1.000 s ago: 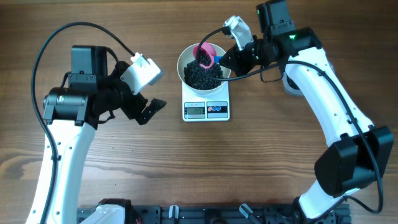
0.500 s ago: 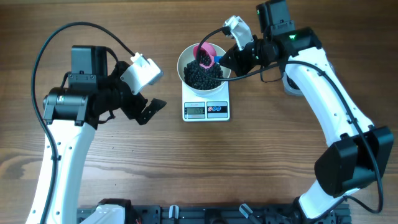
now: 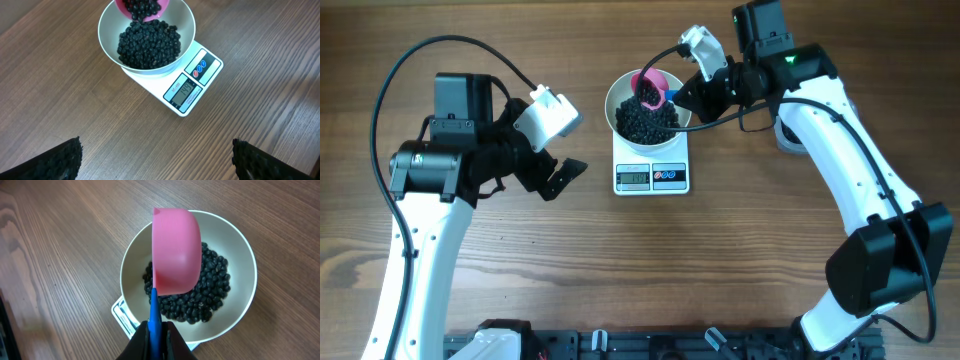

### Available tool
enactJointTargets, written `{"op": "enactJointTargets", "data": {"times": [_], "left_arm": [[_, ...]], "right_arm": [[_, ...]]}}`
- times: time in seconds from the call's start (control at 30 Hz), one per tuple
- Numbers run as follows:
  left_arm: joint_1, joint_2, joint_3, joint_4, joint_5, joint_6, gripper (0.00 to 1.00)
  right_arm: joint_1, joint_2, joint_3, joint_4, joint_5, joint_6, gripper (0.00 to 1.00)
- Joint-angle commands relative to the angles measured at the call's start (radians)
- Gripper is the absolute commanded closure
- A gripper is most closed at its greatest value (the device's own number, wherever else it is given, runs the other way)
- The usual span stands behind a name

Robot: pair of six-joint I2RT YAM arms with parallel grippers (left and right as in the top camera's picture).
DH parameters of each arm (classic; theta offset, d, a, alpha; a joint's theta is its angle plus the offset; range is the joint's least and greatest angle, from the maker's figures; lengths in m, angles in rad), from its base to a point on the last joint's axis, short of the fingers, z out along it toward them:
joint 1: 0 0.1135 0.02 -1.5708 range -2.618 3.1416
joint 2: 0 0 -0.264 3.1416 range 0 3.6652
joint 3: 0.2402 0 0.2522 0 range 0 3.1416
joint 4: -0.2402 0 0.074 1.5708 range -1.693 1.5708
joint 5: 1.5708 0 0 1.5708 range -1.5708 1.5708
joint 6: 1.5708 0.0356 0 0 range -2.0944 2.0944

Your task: Scoop item into bowl and weigh 150g on scale

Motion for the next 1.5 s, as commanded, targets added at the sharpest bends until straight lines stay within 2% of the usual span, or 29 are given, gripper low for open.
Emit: {"op": "enactJointTargets", "data": {"times": [0.0,0.27,0.43,0.73,1.0,1.47], "left_arm": [[0.0,0.004,-0.009,0.002,0.005,-0.006,0.0],[0.0,0.004,-0.009,0.002,0.005,-0.006,0.0],[0.0,0.004,-0.009,0.002,0.005,-0.006,0.0],[0.0,0.004,-0.009,0.002,0.005,-0.006,0.0],[0.0,0.004,-0.009,0.002,0.005,-0.006,0.0],[0.0,0.004,-0.009,0.002,0.005,-0.006,0.0]], "right_arm": [[0.002,-0.026,0.023,0.005,0.016,-0.034,0.96],[0.002,-0.026,0.023,0.005,0.015,-0.05,0.96],[-0.001,-0.026,0.023,0.004,-0.032,0.024,0.96],[-0.14,-0.026,0.023,0.005,-0.348,0.145,0.96],[-0.241,-0.026,0.023,0.006,-0.504,0.191,0.96],[-0.258,-0.026,0.023,0.027,-0.464,0.153,0.96]]}}
